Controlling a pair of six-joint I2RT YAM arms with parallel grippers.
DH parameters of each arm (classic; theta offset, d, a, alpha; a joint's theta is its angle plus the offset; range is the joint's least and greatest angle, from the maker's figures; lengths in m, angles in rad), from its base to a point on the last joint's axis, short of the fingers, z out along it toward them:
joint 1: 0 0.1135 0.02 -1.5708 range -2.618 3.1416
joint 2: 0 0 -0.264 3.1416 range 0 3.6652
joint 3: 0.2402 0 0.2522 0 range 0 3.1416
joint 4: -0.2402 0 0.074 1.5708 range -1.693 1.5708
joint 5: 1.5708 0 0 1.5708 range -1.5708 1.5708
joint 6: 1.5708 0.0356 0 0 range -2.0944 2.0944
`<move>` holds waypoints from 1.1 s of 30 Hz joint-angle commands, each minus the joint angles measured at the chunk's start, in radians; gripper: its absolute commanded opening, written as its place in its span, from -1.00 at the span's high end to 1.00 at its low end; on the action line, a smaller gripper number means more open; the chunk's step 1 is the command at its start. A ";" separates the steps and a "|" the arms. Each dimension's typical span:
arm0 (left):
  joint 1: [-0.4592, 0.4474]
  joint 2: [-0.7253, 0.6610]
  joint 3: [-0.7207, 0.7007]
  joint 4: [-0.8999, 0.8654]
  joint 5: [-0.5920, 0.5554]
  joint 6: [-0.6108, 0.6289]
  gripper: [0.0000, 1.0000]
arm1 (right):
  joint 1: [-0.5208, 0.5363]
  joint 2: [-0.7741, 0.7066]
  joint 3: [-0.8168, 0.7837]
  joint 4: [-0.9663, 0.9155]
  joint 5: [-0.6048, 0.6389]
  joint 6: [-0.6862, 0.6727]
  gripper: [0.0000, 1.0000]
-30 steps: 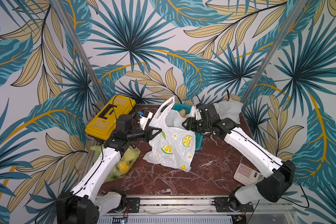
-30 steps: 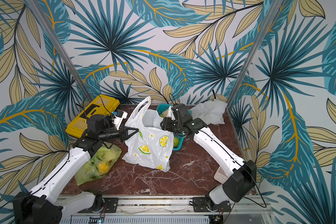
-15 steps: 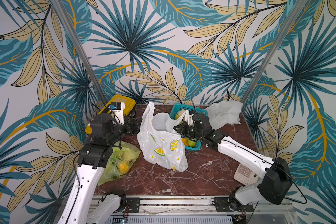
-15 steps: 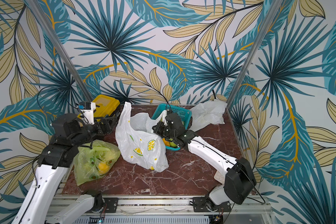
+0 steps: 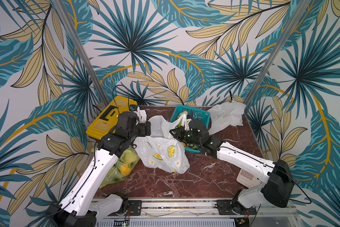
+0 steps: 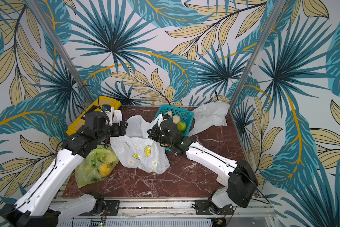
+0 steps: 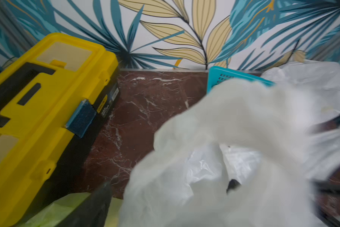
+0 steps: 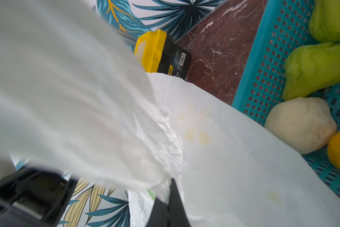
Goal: Place the pears into plastic bags & tie knots
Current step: Pick up the plastic bag at the center of the board, then pick up the pear from the basket.
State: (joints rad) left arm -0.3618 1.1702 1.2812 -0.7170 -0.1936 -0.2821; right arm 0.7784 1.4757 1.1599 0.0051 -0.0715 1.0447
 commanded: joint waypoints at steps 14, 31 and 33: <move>0.144 0.006 0.039 0.115 0.183 0.143 1.00 | -0.297 -0.151 0.031 -0.476 -0.065 -0.299 -0.22; 0.162 -0.072 0.006 0.151 0.529 0.227 1.00 | -0.352 0.572 0.545 -0.458 0.140 -0.459 -0.57; 0.166 -0.082 -0.012 0.152 0.558 0.215 1.00 | -0.352 0.657 0.614 -0.453 0.138 -0.454 -0.58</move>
State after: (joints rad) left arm -0.2062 1.1187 1.2900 -0.5877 0.2886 -0.0772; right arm 0.4244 2.0800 1.7054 -0.4740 0.0422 0.6090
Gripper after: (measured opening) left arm 0.045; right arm 0.788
